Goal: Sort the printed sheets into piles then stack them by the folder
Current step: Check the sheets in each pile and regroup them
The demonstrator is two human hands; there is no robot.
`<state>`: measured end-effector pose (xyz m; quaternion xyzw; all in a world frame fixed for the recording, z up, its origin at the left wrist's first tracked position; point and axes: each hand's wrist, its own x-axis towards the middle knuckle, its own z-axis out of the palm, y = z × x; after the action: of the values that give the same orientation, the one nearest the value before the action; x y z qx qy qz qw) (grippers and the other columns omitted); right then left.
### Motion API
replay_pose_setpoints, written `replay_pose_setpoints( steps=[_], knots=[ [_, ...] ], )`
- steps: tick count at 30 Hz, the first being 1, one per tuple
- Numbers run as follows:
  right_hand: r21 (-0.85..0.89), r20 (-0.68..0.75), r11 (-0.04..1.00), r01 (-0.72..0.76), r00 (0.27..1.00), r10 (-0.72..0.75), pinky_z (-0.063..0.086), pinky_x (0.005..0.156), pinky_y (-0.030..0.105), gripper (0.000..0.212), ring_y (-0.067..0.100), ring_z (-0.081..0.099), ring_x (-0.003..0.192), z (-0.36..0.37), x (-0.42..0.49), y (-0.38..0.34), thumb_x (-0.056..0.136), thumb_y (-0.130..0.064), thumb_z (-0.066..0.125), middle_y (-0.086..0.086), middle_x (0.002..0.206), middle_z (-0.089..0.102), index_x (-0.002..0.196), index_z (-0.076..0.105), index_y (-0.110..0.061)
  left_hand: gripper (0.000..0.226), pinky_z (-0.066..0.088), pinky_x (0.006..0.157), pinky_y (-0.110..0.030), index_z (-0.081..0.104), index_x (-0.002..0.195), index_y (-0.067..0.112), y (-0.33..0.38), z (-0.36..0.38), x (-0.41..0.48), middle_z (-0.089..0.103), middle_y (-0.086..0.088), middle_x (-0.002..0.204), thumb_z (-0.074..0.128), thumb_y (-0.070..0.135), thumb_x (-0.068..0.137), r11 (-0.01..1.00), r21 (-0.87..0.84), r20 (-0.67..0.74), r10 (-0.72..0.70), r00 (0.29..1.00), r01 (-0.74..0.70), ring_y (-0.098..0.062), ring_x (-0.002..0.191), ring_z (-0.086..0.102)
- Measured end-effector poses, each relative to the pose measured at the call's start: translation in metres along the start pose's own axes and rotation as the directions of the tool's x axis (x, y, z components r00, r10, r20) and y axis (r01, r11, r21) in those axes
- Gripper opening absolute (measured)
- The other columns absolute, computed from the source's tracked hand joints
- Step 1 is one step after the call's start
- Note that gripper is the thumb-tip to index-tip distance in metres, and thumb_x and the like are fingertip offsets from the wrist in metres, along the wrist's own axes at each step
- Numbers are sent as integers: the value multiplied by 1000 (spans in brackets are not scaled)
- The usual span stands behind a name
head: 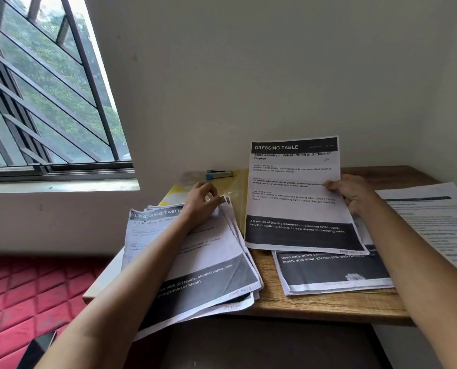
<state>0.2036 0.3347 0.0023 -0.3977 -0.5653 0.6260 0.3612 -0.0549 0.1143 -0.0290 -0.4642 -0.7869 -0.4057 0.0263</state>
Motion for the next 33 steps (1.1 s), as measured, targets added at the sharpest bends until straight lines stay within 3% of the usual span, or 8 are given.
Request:
replay_pose_setpoints(
  steps=[3,6,10,16,21,25,28,33],
  knots=[
    [3,13,1000,6,1000,-6,52,64,42,27,24,60,71,-1,3,0,87,4,61,23,119,62,114,61,1,19,36,69,-18,60,89,14,1,-2,-2,57,-7,102,54,24,74,990,-126,-3,-65,998,64,-18,89,53],
    [-13,20,1000,25,999,-24,56,55,36,12,22,63,66,-2,6,2,86,4,61,22,116,63,95,64,-4,32,37,64,-13,65,84,14,1,-4,-3,60,2,84,42,29,68,985,-157,20,-63,998,65,-14,82,53],
    [-34,34,999,31,999,-30,57,48,34,16,14,66,49,-4,10,4,84,5,62,19,106,64,83,62,-11,44,31,71,-21,69,70,11,-3,-2,1,62,-1,88,44,35,97,995,-91,35,-36,999,39,-13,87,54],
    [1,92,999,32,995,-32,58,54,36,15,25,66,72,-1,2,2,86,3,62,13,95,66,86,62,-12,61,31,65,-26,48,46,19,-15,5,9,48,3,53,34,33,104,984,-171,-163,-83,983,55,-17,63,45],
    [24,111,993,113,987,-115,57,49,30,21,15,68,57,6,-6,-3,86,3,62,9,87,67,104,63,-7,62,34,62,-29,50,62,8,-17,0,10,51,-9,69,30,57,94,902,-427,-279,-205,938,70,-17,70,46],
    [-14,131,984,177,976,-174,59,58,31,22,21,68,72,7,-13,-12,86,0,63,12,96,68,107,64,-6,56,46,79,-40,55,56,19,-25,-10,19,62,3,63,35,43,102,754,-650,-301,-366,880,91,-25,82,61],
    [-61,138,964,258,959,-247,59,68,33,24,22,68,78,11,-18,-29,85,-2,65,11,99,69,109,64,-6,57,43,78,-36,43,52,17,-22,-23,21,51,10,40,32,37,104,674,-735,-288,-403,869,69,-9,69,65],
    [-172,150,888,426,903,-403,55,83,38,25,27,68,86,25,-24,-69,84,-7,67,11,104,69,109,66,-11,59,44,65,-27,31,50,13,-20,-37,13,35,9,33,27,35,106,632,-775,-333,-408,850,0,4,55,64]
  ],
)
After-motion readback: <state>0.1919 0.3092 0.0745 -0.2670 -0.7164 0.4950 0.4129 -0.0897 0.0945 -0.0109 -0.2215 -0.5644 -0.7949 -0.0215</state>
